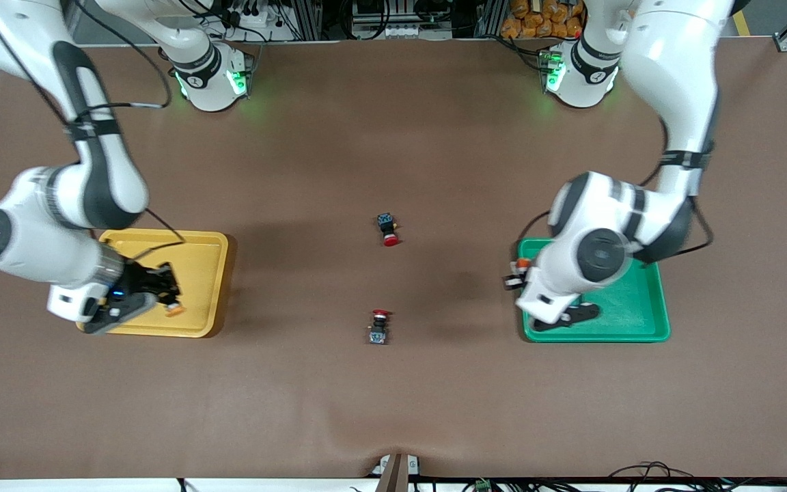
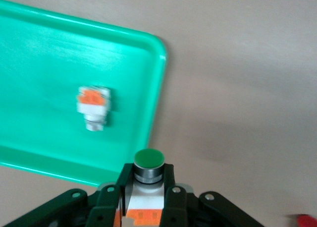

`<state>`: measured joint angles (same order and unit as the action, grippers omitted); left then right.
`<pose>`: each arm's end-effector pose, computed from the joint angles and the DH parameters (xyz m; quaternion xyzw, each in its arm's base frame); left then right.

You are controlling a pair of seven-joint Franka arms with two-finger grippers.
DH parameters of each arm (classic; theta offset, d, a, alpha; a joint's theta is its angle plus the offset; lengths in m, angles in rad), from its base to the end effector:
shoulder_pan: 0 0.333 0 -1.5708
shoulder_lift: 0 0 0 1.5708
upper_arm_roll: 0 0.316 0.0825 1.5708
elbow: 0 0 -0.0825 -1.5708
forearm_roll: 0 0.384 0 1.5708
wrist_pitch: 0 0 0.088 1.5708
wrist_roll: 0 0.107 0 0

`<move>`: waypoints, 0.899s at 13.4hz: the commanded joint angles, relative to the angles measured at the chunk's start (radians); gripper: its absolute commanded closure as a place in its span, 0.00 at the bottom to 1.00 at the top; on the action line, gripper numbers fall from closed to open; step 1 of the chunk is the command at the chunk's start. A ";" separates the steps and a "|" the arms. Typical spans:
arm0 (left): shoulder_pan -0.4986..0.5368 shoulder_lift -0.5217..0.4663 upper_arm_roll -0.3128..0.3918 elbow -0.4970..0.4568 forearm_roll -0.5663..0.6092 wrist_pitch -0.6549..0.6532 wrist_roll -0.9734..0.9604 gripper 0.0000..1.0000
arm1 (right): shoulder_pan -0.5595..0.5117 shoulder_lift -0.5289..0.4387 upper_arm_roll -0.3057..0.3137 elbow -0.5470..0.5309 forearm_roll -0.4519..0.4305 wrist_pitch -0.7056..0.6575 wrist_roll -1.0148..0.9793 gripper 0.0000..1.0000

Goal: Place green and yellow buttons in trays
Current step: 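Place the yellow button in the yellow tray while the left gripper places green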

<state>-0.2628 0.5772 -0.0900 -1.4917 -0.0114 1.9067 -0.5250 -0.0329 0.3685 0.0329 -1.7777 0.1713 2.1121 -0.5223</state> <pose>0.6485 -0.2295 0.3233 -0.9920 -0.0932 0.0852 0.0066 0.6425 0.0063 0.3492 -0.9739 -0.2123 -0.0038 0.0802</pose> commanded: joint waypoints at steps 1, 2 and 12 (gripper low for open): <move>0.084 -0.042 -0.004 -0.074 0.014 -0.003 0.136 1.00 | -0.050 -0.052 0.024 0.019 -0.004 -0.114 0.010 0.00; 0.140 -0.036 -0.004 -0.074 0.024 -0.001 0.220 1.00 | -0.067 -0.054 0.024 0.038 -0.004 -0.160 0.010 0.00; 0.281 0.113 -0.004 -0.116 0.057 0.228 0.474 1.00 | -0.064 -0.384 0.007 -0.049 -0.162 -0.346 0.341 0.00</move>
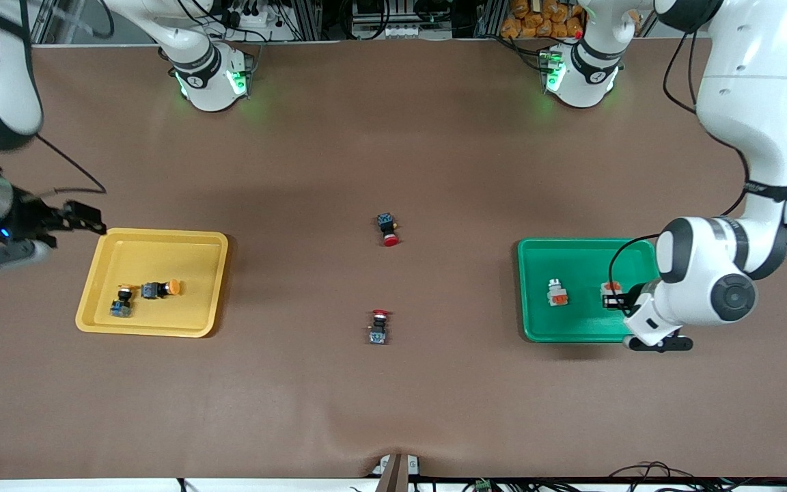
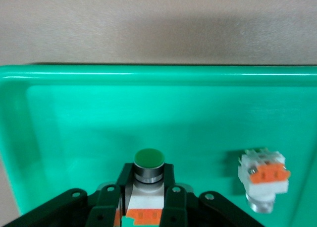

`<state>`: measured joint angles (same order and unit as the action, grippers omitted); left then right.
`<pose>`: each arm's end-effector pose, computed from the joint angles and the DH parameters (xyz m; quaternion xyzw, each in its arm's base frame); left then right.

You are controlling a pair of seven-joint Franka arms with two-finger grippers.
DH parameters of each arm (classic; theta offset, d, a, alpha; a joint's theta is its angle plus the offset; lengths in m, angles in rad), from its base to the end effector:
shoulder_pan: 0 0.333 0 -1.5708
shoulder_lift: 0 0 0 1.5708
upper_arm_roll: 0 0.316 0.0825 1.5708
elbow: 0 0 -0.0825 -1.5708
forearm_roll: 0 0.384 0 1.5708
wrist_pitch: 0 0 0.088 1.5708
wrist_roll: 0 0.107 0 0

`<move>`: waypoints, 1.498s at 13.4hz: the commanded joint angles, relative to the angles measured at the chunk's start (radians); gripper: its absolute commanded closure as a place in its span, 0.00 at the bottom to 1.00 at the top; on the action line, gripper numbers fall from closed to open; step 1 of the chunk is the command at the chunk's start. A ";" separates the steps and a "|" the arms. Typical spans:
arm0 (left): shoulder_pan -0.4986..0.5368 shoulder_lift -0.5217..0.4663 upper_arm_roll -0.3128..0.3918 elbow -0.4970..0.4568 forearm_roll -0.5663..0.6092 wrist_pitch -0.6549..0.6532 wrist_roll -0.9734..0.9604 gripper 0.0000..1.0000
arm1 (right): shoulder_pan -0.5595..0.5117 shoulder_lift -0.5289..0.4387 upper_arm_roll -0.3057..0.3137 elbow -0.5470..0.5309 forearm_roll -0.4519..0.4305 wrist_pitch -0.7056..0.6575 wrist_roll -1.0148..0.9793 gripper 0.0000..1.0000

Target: Place green and yellow buttons in trays

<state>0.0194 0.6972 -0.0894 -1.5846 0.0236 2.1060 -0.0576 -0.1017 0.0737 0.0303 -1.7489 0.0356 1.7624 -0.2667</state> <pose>0.6780 -0.0391 0.2149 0.9961 -0.0052 -0.0875 0.0143 0.5781 -0.0386 0.5143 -0.9950 -0.0935 0.0265 0.0233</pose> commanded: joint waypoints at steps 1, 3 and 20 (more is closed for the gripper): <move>-0.003 -0.005 -0.004 -0.034 0.024 0.032 0.007 0.97 | 0.005 -0.116 0.010 -0.080 -0.026 -0.012 0.116 0.00; 0.000 -0.005 -0.006 -0.052 0.022 0.032 0.009 0.87 | 0.010 -0.187 0.011 -0.078 -0.026 -0.041 0.156 0.00; 0.037 -0.074 -0.010 0.089 0.024 0.029 0.053 0.00 | 0.028 -0.167 -0.038 0.189 -0.010 -0.360 0.276 0.00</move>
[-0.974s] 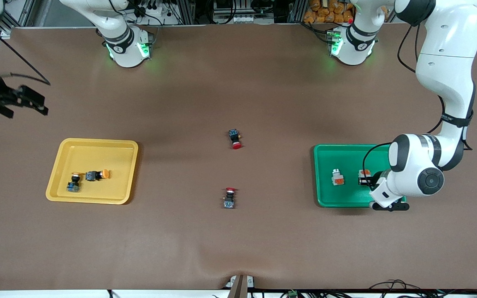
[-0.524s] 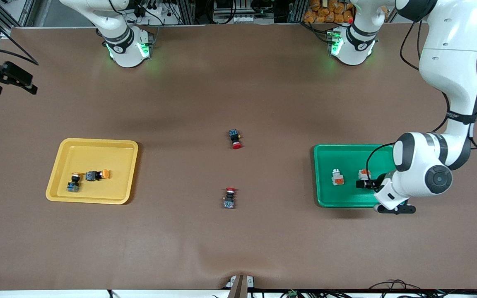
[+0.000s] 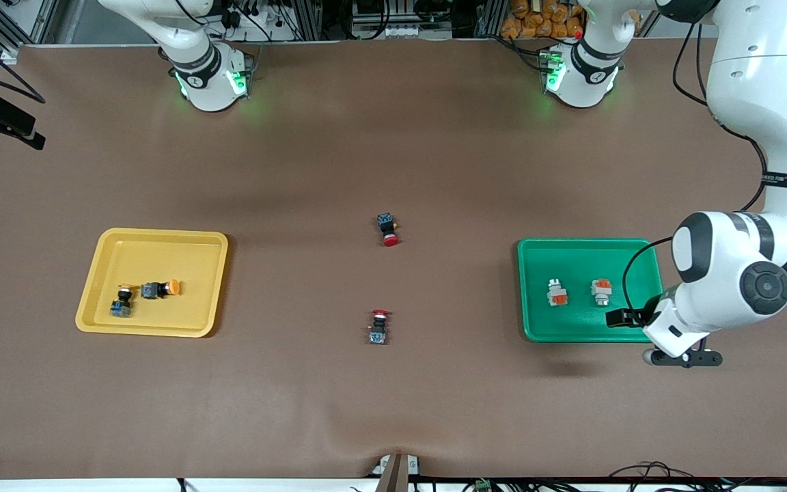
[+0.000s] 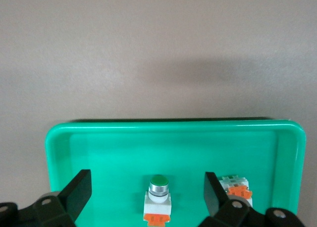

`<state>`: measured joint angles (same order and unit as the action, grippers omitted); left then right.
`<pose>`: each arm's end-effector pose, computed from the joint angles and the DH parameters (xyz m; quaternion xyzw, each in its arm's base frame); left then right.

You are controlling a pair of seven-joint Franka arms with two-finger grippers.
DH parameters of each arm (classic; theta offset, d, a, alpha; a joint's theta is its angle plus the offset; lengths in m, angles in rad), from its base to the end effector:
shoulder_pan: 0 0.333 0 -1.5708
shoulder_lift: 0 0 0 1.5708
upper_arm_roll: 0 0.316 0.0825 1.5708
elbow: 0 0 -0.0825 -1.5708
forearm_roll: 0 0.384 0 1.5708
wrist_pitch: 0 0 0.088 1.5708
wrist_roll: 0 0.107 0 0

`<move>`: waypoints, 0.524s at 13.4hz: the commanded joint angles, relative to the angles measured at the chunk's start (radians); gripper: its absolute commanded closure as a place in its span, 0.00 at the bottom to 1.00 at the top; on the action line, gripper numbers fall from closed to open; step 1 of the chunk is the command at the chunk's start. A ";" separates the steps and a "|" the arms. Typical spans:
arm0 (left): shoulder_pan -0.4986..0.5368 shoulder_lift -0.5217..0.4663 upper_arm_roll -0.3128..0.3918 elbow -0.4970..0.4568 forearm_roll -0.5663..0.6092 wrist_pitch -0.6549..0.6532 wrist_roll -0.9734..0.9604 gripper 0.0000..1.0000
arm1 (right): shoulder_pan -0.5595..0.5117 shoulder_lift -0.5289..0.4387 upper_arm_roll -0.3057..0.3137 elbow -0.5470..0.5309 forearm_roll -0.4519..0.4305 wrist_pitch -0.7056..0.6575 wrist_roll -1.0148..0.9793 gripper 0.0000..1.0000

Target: Place green and yellow buttons in trays

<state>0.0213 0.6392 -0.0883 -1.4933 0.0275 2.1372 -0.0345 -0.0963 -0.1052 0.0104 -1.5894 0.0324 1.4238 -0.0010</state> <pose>0.7113 -0.0360 0.2974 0.9998 -0.0148 0.0029 0.0148 0.5042 -0.0392 0.6593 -0.9986 0.0406 0.0295 0.0168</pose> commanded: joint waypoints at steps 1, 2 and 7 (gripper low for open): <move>0.055 -0.029 -0.034 -0.001 0.020 -0.002 0.048 0.00 | 0.036 0.012 -0.035 0.025 -0.005 -0.022 0.009 0.00; 0.063 -0.041 -0.039 -0.001 0.020 -0.002 0.074 0.00 | 0.059 0.012 -0.056 0.023 -0.005 -0.020 0.009 0.00; 0.060 -0.090 -0.039 -0.002 0.022 -0.014 0.111 0.00 | 0.066 0.015 -0.059 0.023 -0.006 -0.016 0.004 0.00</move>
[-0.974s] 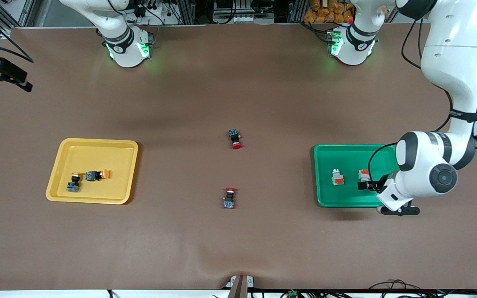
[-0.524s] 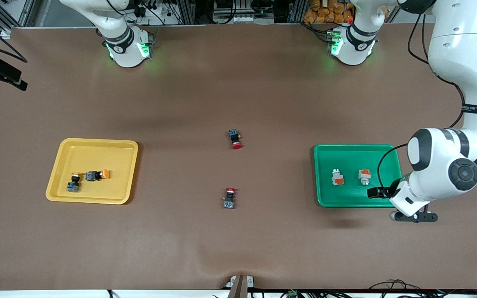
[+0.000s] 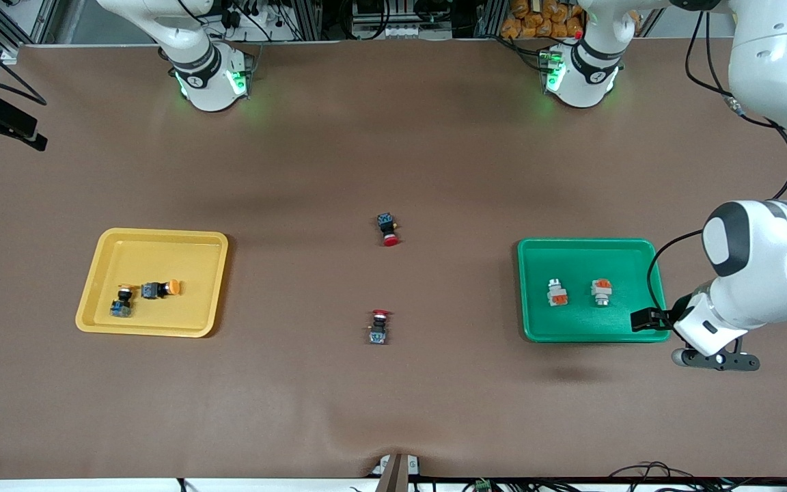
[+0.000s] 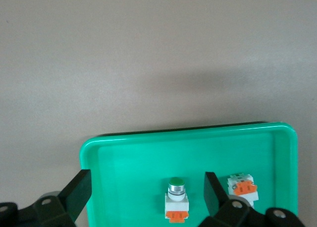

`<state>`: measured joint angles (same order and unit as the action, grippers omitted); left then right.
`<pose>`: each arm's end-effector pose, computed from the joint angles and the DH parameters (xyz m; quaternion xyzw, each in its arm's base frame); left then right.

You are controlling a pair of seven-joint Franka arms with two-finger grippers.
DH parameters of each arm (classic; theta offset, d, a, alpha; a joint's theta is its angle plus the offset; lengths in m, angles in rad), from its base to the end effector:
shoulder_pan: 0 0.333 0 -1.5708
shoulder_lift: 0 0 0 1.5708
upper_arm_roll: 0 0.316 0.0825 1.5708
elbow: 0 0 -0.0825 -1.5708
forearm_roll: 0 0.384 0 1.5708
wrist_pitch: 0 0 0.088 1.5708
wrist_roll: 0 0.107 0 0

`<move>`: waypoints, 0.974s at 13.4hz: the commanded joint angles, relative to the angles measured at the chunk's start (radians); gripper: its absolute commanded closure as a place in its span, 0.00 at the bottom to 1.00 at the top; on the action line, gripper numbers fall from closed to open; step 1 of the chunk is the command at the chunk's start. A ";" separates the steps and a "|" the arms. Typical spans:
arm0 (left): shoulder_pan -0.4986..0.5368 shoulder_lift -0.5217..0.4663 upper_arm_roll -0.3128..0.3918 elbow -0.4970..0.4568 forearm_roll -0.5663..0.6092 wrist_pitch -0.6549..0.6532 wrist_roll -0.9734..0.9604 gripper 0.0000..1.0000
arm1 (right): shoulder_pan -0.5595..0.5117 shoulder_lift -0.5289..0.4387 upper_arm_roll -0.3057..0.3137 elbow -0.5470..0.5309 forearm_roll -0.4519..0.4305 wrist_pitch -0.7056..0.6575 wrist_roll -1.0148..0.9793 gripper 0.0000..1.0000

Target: Place green and yellow buttons in trays

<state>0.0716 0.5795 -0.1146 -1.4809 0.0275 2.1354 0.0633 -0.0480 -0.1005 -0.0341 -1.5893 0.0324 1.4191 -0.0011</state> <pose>0.7153 -0.0154 0.3464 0.9978 -0.0495 0.0396 0.0186 0.5052 -0.0387 0.6565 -0.9985 0.0384 0.0341 0.0192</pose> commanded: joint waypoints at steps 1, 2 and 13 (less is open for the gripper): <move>0.008 -0.032 -0.011 -0.015 0.022 -0.012 0.016 0.00 | 0.022 0.010 -0.013 0.025 -0.009 -0.011 0.003 0.00; 0.007 -0.041 -0.011 -0.015 0.020 -0.012 0.021 0.00 | 0.028 0.010 -0.010 0.023 -0.015 -0.011 0.003 0.00; -0.068 -0.285 -0.010 -0.015 -0.005 -0.235 0.021 0.00 | 0.011 0.030 -0.015 0.022 -0.022 0.041 -0.102 0.00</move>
<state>0.0222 0.3583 -0.1292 -1.4746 0.0269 1.9427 0.0829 -0.0335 -0.0730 -0.0518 -1.5835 0.0286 1.4684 -0.0880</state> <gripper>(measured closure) 0.000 0.000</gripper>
